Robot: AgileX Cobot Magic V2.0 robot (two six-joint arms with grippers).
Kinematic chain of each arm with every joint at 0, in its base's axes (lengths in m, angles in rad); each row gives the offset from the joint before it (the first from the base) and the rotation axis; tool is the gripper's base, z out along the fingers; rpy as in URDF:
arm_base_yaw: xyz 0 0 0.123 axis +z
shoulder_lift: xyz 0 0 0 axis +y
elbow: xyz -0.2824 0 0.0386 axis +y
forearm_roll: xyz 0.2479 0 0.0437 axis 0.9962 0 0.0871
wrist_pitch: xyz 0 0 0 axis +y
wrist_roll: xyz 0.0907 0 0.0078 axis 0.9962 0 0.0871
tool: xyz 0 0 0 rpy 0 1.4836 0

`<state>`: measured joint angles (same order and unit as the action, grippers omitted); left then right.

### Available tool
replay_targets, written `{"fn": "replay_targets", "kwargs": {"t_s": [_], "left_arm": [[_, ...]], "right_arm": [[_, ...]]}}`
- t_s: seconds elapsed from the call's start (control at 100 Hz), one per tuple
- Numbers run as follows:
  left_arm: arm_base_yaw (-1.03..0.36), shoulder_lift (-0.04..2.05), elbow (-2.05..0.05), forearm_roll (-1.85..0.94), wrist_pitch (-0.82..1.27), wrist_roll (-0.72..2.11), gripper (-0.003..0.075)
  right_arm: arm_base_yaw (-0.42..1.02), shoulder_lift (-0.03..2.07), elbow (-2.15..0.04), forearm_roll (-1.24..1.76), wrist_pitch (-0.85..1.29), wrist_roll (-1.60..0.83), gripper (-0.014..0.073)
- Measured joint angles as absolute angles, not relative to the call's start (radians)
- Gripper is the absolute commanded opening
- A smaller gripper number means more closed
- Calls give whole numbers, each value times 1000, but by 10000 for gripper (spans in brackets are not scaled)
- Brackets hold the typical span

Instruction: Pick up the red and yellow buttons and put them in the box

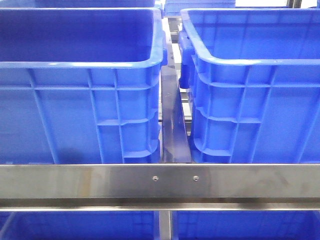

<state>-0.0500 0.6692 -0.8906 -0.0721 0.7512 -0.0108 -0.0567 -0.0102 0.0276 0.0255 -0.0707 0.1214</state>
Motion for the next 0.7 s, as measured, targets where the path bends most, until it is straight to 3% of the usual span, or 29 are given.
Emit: {"fn": "replay_targets", "kwargs": {"t_s": [0.24,0.36,0.48,0.53,0.6,0.7], "left_arm": [[-50,742,-891,-72,757,-11,6],[-50,750,-891,-72,759,-11,155],[-50,750,-891,-72,761,-11,396],[-50,750,-891,-72,761,-11,463],[-50,750,-891,-72,761,-11,503],[-50,750,-891,-72,761,-11,503]], "right_arm": [[-57,-10,28,26,-71,121,-68],[-57,-10,28,26,-71,121,-68],[-57,-10,28,26,-71,121,-68],[-57,-10,28,26,-71,121,-68],[-57,-10,28,26,-71,121,-68],[-57,-10,28,26,-71,121,-68]]}}
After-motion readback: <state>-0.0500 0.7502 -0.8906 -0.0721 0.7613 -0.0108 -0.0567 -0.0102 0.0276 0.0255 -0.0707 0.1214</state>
